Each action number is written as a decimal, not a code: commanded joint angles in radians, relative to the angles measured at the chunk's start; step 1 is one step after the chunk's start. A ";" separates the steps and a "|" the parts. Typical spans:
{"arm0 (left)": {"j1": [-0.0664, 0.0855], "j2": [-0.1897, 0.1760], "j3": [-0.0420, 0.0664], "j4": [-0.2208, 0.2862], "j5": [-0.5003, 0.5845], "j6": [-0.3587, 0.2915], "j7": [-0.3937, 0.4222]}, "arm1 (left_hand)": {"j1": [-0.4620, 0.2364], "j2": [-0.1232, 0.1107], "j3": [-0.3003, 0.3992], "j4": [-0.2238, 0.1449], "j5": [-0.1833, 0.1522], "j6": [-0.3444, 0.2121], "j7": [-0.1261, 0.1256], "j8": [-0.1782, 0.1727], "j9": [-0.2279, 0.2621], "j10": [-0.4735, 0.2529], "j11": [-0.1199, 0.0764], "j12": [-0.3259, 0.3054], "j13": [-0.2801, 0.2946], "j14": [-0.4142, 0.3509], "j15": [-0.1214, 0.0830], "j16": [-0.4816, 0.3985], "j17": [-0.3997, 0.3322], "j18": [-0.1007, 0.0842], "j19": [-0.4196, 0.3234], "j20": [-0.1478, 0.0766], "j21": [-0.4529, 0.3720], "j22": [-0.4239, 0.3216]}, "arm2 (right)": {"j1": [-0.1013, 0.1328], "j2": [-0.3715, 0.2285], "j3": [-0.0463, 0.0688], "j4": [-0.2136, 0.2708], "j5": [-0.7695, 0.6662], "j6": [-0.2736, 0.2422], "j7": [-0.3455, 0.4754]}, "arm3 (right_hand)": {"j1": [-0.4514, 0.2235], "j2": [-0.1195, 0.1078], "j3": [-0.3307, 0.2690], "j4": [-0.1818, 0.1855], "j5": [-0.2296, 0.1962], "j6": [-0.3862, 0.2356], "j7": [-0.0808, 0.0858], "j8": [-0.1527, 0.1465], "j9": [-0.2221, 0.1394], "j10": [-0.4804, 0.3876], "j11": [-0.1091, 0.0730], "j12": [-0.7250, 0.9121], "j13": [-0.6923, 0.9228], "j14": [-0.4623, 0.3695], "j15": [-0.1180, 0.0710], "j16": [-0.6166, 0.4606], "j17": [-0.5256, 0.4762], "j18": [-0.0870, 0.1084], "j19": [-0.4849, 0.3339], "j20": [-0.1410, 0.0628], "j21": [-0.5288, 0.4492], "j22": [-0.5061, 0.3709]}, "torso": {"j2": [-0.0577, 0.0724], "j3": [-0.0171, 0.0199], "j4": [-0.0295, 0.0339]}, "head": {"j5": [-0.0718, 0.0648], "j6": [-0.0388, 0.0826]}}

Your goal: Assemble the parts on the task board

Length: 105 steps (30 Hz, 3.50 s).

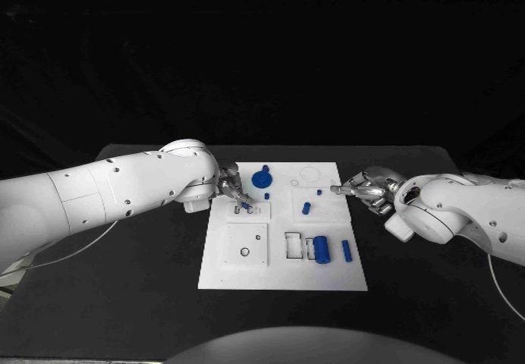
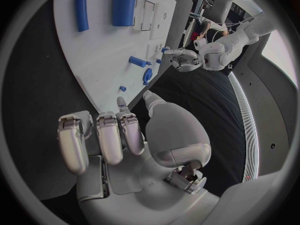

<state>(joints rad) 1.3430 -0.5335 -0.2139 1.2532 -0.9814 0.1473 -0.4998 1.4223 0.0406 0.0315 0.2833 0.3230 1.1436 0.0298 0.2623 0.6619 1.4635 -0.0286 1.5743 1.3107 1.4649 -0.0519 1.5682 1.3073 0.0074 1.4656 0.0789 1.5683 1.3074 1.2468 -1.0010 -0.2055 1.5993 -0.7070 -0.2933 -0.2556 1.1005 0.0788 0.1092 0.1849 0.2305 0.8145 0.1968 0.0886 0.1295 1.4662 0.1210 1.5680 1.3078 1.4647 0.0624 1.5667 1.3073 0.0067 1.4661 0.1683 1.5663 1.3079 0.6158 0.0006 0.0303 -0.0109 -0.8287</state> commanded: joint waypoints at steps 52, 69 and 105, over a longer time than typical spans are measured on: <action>-0.015 0.051 -0.002 -0.047 -0.025 0.017 -0.022 | 0.023 0.007 0.018 0.003 0.008 0.020 -0.014 -0.004 0.004 0.107 -0.009 -0.003 0.260 0.106 -0.001 0.003 0.263 -0.007 0.105 0.002 0.002 0.263 | -0.003 -0.002 0.000 0.005 -0.003 0.010 0.002 | 0.000 0.009 -0.002 0.004 0.007 -0.006 0.006 0.006 0.002 0.105 0.011 0.003 0.263 0.106 0.008 0.004 0.264 -0.007 0.105 0.006 0.004 0.263 | 0.001 0.0001 -0.0007 | -0.001 -0.012; -0.016 0.053 -0.002 -0.056 -0.029 0.028 -0.012 | 0.023 0.005 0.019 0.002 0.008 0.019 -0.014 -0.005 0.004 0.107 -0.009 -0.003 0.260 0.106 -0.001 0.003 0.263 -0.007 0.105 0.002 0.002 0.263 | -0.003 -0.003 0.000 0.009 -0.003 0.010 0.002 | 0.001 0.009 -0.003 0.005 0.007 -0.007 0.007 0.007 0.002 0.105 0.012 0.003 0.263 0.106 0.009 0.004 0.264 -0.007 0.105 0.007 0.004 0.263 | 0.000 0.0004 -0.0018 | -0.003 -0.014; -0.020 0.071 -0.002 -0.070 -0.021 0.049 -0.013 | 0.026 0.006 0.026 0.003 0.008 0.017 -0.013 -0.008 0.005 0.107 -0.008 -0.003 0.260 0.106 -0.001 0.003 0.263 -0.007 0.105 0.003 0.002 0.263 | -0.003 -0.002 0.000 0.008 -0.003 0.008 0.001 | 0.001 0.009 -0.003 0.005 0.007 -0.007 0.007 0.007 0.002 0.105 0.012 0.003 0.263 0.106 0.009 0.004 0.264 -0.007 0.105 0.007 0.004 0.263 | 0.000 0.0006 -0.0001 | -0.008 -0.017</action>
<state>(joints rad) 1.3234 -0.4661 -0.2164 1.1829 -1.0048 0.1745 -0.5195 1.4261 0.0371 0.0436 0.2934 0.3269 1.1442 0.0304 0.2507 0.6661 1.4632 -0.0246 1.5739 1.3100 1.4649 -0.0519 1.5682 1.3074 0.0074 1.4656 0.0790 1.5683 1.3074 1.2441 -1.0047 -0.2056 1.6068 -0.7069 -0.2934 -0.2558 1.1004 0.0788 0.1093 0.1849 0.2305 0.8110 0.2003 0.0886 0.1303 1.4659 0.1281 1.5680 1.3078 1.4668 0.0645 1.5667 1.3074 0.0066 1.4661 0.1682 1.5663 1.3077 0.6162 0.0008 0.0290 -0.0176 -0.8459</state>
